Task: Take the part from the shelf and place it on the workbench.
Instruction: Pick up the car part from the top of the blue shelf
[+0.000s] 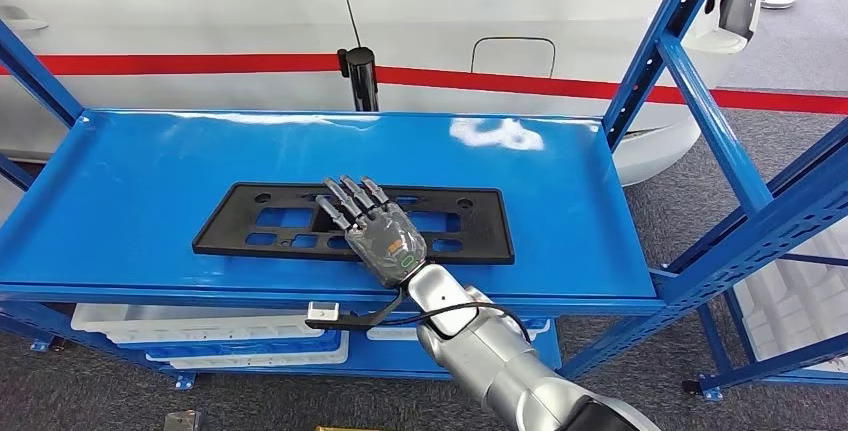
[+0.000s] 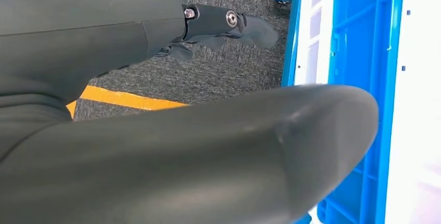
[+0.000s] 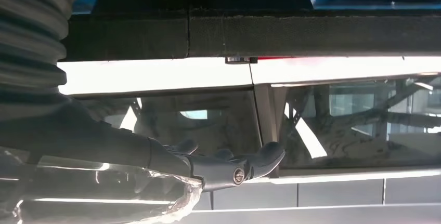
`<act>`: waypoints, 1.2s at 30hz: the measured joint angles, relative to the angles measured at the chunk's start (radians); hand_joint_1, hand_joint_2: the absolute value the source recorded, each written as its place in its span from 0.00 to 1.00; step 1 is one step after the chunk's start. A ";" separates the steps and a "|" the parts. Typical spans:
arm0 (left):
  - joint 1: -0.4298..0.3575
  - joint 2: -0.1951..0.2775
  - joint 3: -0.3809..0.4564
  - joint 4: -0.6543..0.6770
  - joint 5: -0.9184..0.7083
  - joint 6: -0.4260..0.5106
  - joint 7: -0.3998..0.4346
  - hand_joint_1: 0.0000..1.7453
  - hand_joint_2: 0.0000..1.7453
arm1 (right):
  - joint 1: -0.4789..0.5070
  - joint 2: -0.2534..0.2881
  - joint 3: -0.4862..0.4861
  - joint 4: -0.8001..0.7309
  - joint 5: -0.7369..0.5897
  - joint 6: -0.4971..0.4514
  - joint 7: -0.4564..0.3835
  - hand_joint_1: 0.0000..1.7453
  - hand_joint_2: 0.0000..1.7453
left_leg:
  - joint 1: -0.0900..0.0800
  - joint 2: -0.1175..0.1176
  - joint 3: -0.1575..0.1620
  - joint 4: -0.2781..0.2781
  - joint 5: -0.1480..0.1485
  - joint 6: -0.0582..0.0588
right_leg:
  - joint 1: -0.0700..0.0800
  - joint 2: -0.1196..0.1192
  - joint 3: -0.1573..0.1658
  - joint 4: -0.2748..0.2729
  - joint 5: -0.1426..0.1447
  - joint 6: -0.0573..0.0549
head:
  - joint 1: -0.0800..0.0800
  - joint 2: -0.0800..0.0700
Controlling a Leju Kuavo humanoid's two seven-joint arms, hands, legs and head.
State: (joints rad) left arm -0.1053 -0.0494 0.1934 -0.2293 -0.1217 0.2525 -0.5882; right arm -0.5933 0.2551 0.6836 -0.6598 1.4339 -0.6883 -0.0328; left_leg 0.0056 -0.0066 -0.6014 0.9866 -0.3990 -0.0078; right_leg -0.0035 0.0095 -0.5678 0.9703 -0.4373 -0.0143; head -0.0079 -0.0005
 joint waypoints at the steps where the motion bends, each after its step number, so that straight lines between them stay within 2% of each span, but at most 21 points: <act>1: 0.000 0.000 0.000 0.000 0.000 0.000 0.000 0.00 0.00 | -0.003 0.001 -0.001 0.007 0.000 0.000 0.000 0.00 1.00 | -0.001 0.000 0.000 0.000 0.000 0.001 | -0.001 0.000 0.000 -0.001 0.000 0.001 | 0.000 0.000; 8: -0.002 0.000 0.002 0.000 -0.001 0.004 0.006 0.00 0.00 | -0.021 0.013 -0.006 0.045 -0.008 0.001 0.002 0.00 1.00 | -0.003 0.000 0.000 0.000 0.000 0.006 | -0.006 0.000 0.000 -0.002 0.001 0.008 | 0.000 0.000; 14: -0.004 0.000 0.003 0.000 -0.007 0.018 0.018 0.00 0.00 | -0.044 0.026 -0.016 0.090 -0.022 0.014 0.002 0.00 1.00 | -0.001 0.000 0.000 0.000 0.001 0.008 | -0.006 0.000 0.001 -0.002 0.001 0.008 | 0.000 0.000; 19: -0.007 0.000 0.010 0.000 -0.011 0.032 0.021 0.00 0.00 | -0.085 0.041 -0.026 0.143 -0.008 0.114 0.074 0.01 1.00 | 0.001 0.001 0.002 0.000 0.001 0.008 | -0.005 0.000 0.003 -0.002 0.001 0.008 | 0.000 0.000; 20: -0.007 0.000 0.013 0.000 -0.011 0.034 0.022 0.00 0.00 | -0.095 0.044 -0.028 0.152 -0.005 0.136 0.093 0.14 1.00 | 0.001 0.001 0.003 0.000 0.001 0.008 | -0.005 0.000 0.004 -0.002 0.001 0.008 | 0.000 0.000; 23: -0.010 -0.001 0.021 0.000 -0.012 0.040 0.024 0.00 0.00 | -0.117 0.047 -0.035 0.173 0.002 0.172 0.126 0.82 1.00 | 0.001 0.001 0.004 0.000 0.002 0.008 | -0.005 0.000 0.005 -0.002 0.001 0.008 | 0.000 0.000; 24: -0.010 -0.002 0.024 0.000 -0.013 0.041 0.025 0.00 0.00 | -0.121 0.048 -0.037 0.179 0.005 0.178 0.130 0.93 1.00 | 0.001 0.001 0.004 0.000 0.002 0.008 | -0.005 0.000 0.005 -0.002 0.001 0.008 | 0.000 0.000; 26: -0.011 -0.002 0.027 0.000 -0.014 0.044 0.027 0.00 0.00 | -0.125 0.048 -0.040 0.188 0.008 0.185 0.134 0.97 1.00 | 0.001 0.001 0.004 0.000 0.002 0.008 | -0.005 0.000 0.005 -0.002 0.001 0.008 | 0.000 0.000; 36: -0.007 -0.002 0.034 0.000 -0.021 0.060 0.033 0.00 0.00 | -0.121 0.045 -0.053 0.209 0.012 0.188 0.136 1.00 1.00 | 0.001 0.001 0.004 0.000 0.002 0.008 | -0.005 0.000 0.006 -0.002 0.001 0.008 | 0.000 0.000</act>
State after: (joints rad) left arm -0.1127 -0.0511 0.2278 -0.2288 -0.1423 0.3124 -0.5548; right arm -0.7148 0.2998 0.6303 -0.4506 1.4461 -0.4998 0.1028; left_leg 0.0066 -0.0056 -0.5975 0.9870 -0.3973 0.0001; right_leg -0.0085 0.0094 -0.5620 0.9685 -0.4358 -0.0063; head -0.0080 -0.0007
